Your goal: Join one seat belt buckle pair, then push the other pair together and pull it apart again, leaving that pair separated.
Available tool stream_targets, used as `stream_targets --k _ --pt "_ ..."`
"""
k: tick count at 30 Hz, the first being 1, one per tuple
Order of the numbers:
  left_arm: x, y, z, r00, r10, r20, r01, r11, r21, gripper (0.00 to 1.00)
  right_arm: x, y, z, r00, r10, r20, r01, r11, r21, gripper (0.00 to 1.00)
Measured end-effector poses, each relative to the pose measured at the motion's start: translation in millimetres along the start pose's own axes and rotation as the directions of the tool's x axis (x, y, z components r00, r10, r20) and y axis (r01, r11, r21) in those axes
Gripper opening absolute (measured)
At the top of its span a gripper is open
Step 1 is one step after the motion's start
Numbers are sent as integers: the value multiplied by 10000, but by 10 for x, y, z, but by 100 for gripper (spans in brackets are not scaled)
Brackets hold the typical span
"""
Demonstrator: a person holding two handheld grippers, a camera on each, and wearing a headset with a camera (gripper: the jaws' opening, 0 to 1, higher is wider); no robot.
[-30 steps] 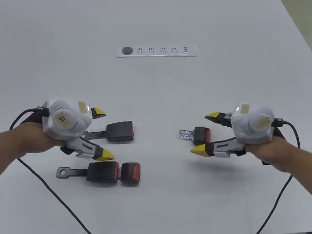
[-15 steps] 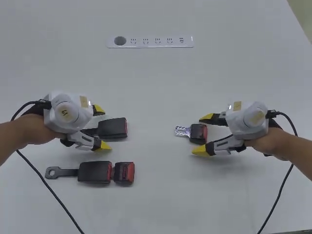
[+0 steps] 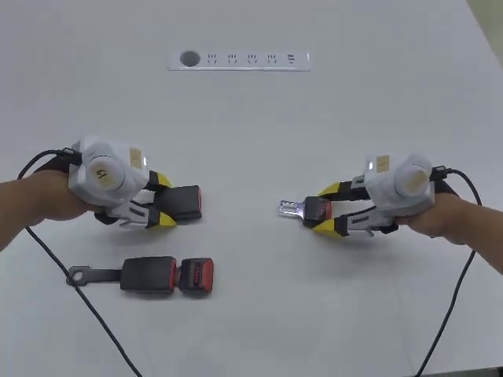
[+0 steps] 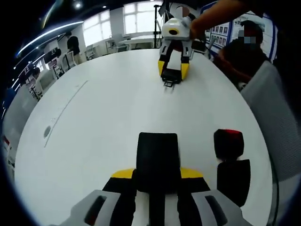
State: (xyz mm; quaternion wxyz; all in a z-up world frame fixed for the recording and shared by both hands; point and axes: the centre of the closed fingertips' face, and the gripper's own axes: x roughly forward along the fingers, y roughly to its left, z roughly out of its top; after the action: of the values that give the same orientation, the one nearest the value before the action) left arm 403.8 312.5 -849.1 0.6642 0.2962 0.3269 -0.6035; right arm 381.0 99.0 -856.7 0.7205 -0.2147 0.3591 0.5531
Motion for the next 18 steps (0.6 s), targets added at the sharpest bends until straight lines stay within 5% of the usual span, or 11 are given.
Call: stream_targets --k 11,18 --pt "-3 -7 -19 9990 -267 -351 283 9985 466 34 11 5 61 9989 474 -50 -475 9988 -132 35" --pt "13 -17 -34 9981 -377 -489 407 9972 630 34 179 55 219 9980 624 107 -620 9974 -367 35"
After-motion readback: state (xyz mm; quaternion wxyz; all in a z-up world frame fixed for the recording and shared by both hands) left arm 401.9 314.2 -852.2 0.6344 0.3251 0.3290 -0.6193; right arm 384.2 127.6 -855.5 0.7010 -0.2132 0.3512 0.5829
